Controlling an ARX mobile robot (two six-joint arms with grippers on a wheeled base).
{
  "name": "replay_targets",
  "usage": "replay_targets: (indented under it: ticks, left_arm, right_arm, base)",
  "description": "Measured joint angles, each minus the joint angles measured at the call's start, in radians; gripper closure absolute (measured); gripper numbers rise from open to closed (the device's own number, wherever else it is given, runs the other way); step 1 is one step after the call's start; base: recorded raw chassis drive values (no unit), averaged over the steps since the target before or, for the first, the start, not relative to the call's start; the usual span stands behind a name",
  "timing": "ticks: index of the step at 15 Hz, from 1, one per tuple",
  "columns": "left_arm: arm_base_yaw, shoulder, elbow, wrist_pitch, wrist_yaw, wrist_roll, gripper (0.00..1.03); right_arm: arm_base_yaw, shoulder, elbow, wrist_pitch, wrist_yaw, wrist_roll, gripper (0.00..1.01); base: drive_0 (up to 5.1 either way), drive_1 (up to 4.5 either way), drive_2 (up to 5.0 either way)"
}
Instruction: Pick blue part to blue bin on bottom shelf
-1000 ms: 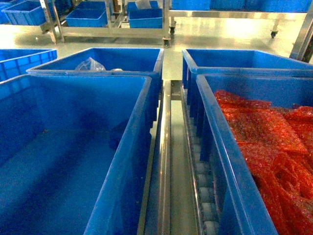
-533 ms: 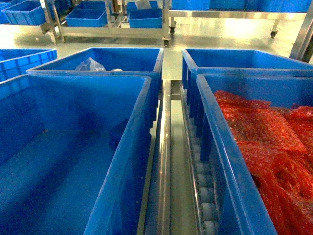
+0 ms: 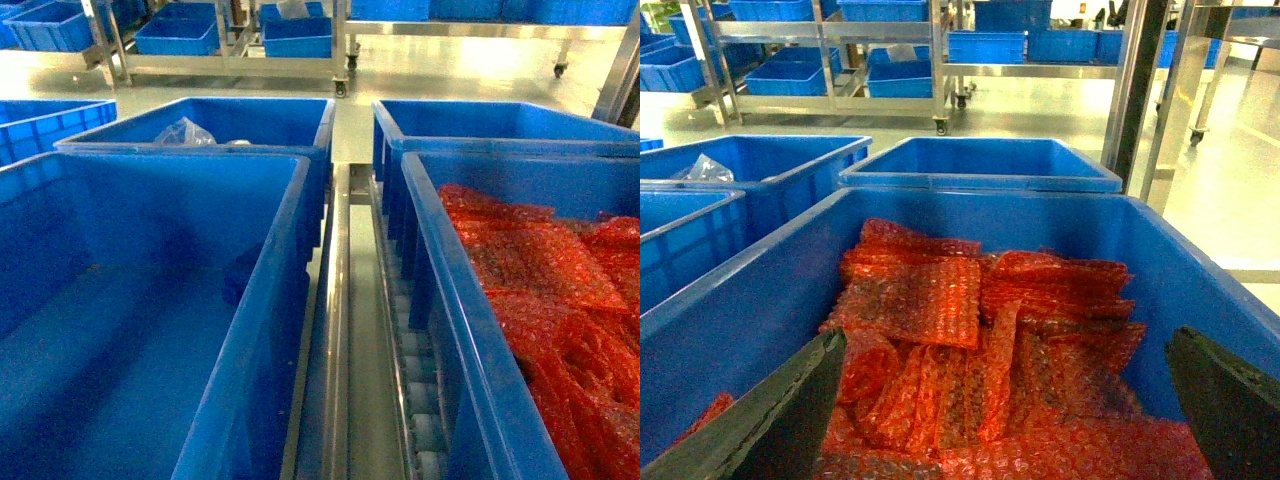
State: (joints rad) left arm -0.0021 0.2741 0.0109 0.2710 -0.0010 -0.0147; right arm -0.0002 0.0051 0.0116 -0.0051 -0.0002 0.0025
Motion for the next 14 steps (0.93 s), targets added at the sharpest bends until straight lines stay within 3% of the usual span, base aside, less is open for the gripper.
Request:
replay_targets:
  ticks: [5,6,7,11,12,14]
  left_arm:
    - [0.000,-0.104,0.000,-0.098,0.000,0.000,1.01]
    - [0.000,-0.183,0.001,-0.225,0.000,0.000,1.01]
    - [0.000,-0.267,0.001,-0.267,0.000,0.000,1.01]
    - [0.000,-0.265,0.001,-0.276,0.001,0.004,1.01]
    - [0.000,-0.265,0.001,-0.275,0.000,0.004,0.94]
    - [0.000,-0.265,0.001,-0.276,0.001,0.004,0.69]
  right_arm:
    - [0.000,0.000,0.000,0.000,0.000,0.000,0.03]
    - [0.000,0.000,0.000,0.000,0.000,0.000,0.03]
    - [0.000,0.000,0.000,0.000,0.000,0.000,0.03]
    - [0.000,0.000,0.000,0.001,0.000,0.000,0.03]
    - [0.000,0.000,0.000,0.001,0.000,0.000,0.03]
    - [0.000,0.000,0.000,0.001,0.000,0.000,0.03]
  base:
    - [0.0,0.00,0.0]
    - [0.0,0.00,0.0]
    - [0.0,0.00,0.0]
    - [0.0,0.00,0.0]
    - [0.0,0.00,0.0]
    - [0.0,0.00,0.0]
